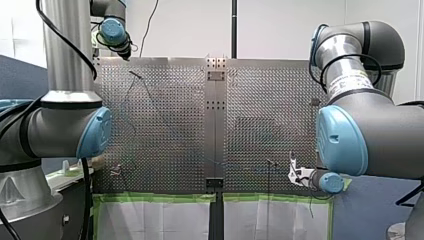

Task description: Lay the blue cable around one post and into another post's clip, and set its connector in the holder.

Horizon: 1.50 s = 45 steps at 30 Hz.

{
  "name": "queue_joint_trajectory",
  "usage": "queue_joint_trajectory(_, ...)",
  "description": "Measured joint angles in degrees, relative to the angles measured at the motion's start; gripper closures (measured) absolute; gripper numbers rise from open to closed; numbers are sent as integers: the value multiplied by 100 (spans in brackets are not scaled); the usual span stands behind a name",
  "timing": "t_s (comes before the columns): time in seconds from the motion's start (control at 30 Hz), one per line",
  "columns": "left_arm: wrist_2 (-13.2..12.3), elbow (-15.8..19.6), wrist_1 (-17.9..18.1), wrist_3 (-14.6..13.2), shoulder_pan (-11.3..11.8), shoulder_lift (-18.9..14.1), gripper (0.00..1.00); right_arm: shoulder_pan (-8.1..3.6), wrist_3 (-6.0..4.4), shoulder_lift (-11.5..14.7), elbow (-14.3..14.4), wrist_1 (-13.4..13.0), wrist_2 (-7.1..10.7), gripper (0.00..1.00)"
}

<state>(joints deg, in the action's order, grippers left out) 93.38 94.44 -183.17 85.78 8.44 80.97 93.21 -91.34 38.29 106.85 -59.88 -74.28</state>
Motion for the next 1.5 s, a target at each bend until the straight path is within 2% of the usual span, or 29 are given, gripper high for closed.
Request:
queue_joint_trajectory(0.47, 14, 21, -20, -43, -18, -16, 0, 0, -6, 0, -1, -7, 0, 100)
queue_joint_trajectory(0.7, -195, 295, 100, -122, -164, -270, 0, 0, -4, 0, 0, -4, -6, 100)
queue_joint_trajectory(0.9, -542, 649, 438, 112, -484, -618, 0, 0, -5, 0, 0, -6, -9, 100)
queue_joint_trajectory(1.03, -680, 899, 687, 229, -732, -693, 0, -1, 1, 0, 0, 9, -7, 100)
queue_joint_trajectory(1.27, -637, 1318, 1109, 298, -1152, -596, 0, 5, 6, 0, 0, 27, -8, 100)
queue_joint_trajectory(1.4, -455, 1547, 1334, 205, -1380, -412, 0, 7, 24, 0, 1, 33, -8, 100)
queue_joint_trajectory(1.5, -268, 1741, 1528, 266, -1574, -225, 0, 8, 38, 0, 1, 34, -9, 100)
